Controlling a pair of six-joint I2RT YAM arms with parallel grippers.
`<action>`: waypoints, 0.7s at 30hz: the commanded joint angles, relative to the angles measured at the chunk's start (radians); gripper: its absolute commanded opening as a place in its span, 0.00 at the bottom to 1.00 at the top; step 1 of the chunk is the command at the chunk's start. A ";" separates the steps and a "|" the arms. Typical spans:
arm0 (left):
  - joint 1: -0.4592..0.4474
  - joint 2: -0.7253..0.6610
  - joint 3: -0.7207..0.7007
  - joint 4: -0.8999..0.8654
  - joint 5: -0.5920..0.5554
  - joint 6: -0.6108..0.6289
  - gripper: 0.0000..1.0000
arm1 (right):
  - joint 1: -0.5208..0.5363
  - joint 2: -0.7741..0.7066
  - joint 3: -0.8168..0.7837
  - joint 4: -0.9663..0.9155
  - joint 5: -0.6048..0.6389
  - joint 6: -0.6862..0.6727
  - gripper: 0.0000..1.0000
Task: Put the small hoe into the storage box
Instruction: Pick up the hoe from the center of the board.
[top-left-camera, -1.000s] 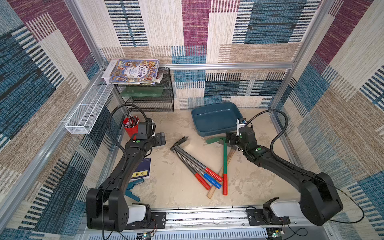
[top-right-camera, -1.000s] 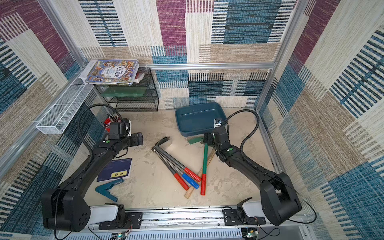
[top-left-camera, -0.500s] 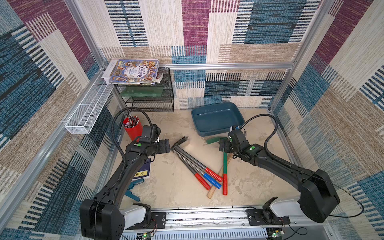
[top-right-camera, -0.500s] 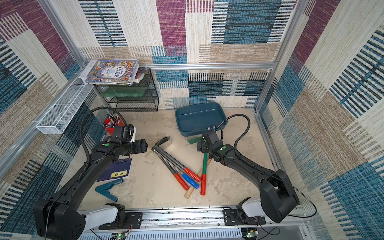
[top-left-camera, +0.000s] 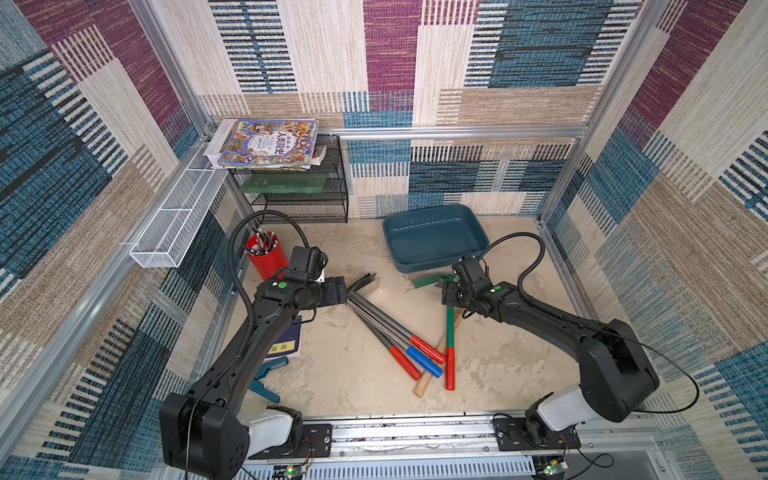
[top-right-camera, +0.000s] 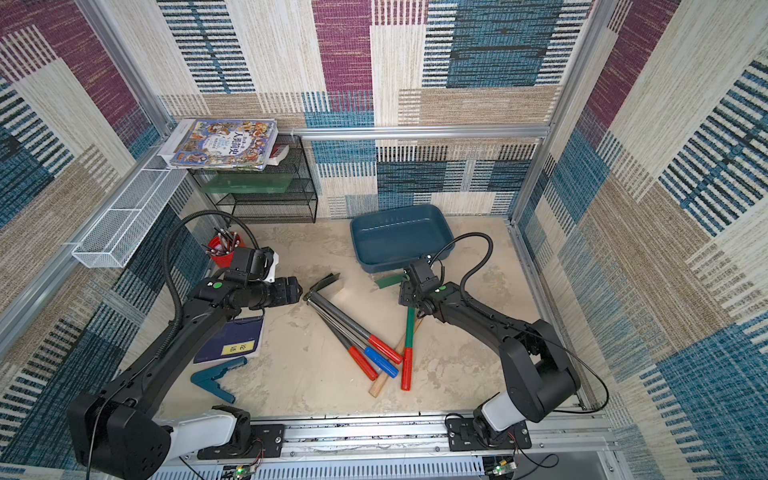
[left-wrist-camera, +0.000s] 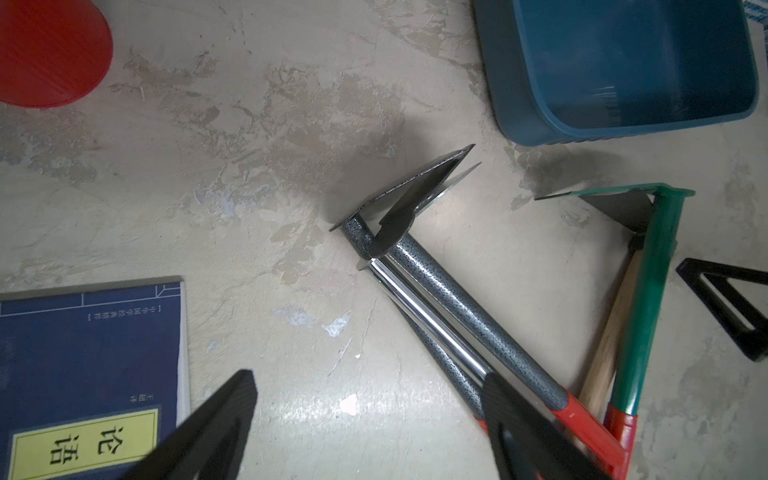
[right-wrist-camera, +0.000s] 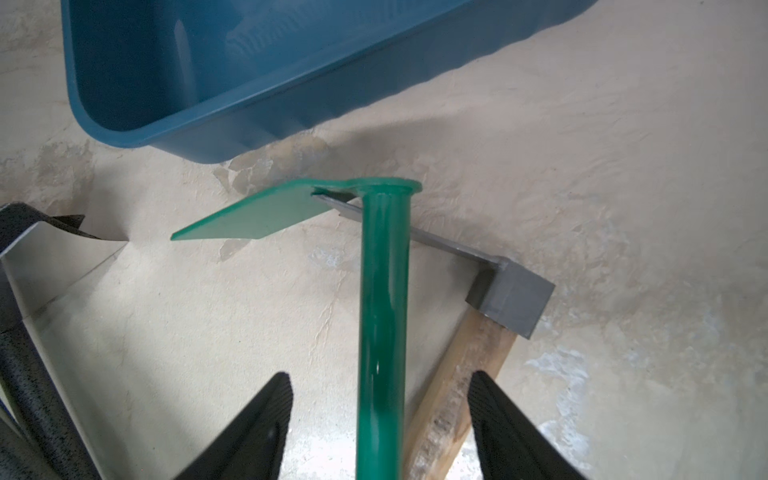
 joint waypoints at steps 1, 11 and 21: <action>-0.009 0.018 0.024 -0.026 0.022 -0.016 0.88 | -0.001 0.034 0.022 0.013 -0.020 -0.018 0.67; -0.046 0.086 0.064 -0.027 0.028 -0.018 0.87 | -0.007 0.152 0.083 -0.009 -0.046 -0.023 0.58; -0.060 0.117 0.081 -0.027 0.035 -0.019 0.87 | -0.005 0.199 0.101 -0.032 -0.038 -0.025 0.56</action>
